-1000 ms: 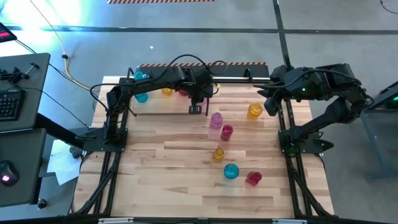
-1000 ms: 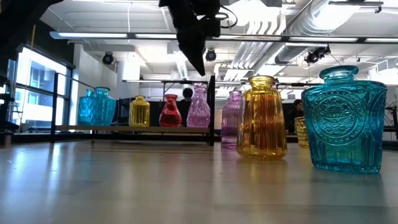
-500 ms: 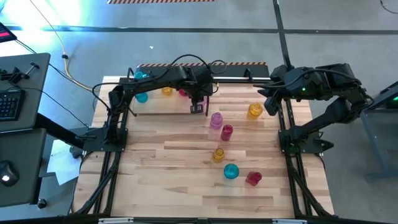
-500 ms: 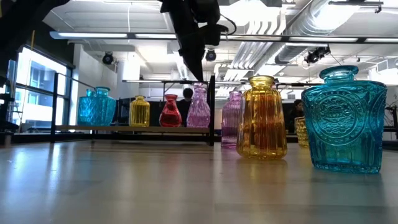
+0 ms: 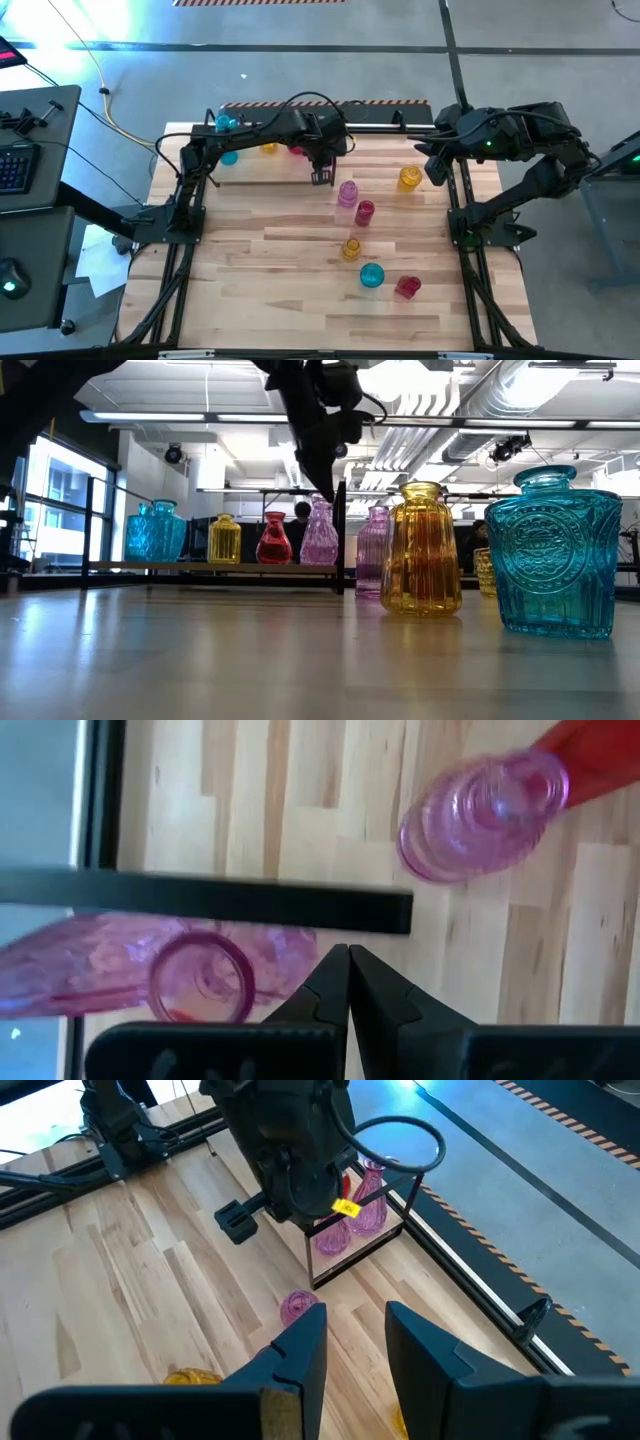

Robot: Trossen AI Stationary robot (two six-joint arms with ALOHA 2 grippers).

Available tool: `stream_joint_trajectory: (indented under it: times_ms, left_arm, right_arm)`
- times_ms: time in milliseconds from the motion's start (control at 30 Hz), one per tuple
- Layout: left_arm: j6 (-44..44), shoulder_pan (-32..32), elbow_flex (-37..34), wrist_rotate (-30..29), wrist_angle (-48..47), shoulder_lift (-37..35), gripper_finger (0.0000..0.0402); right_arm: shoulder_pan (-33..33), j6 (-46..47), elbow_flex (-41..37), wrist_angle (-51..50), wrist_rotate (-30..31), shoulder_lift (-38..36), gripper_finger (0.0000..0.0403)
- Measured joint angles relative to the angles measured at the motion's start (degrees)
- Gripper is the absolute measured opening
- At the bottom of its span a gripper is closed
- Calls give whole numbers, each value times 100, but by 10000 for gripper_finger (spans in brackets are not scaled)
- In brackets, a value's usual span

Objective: Sort vases onto shelf
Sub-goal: Put the bottom purple vase on the shelf aligned with the other purple vase

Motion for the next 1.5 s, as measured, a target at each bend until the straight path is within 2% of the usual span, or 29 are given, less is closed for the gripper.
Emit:
stream_joint_trajectory:
  times_ms: [233, 1233, 1500]
  left_arm:
    - [-105, 40, 6, -18, 285, 121, 0]
    - [-353, 343, -2, -269, 163, 338, 0]
    - [-416, 344, -1, -56, 158, 338, 0]
  right_arm:
    - [0, 9, 0, 0, 0, 0, 87]
    - [0, -18, 0, 0, 0, 0, 87]
    - [0, 111, 0, 0, -2, 0, 87]
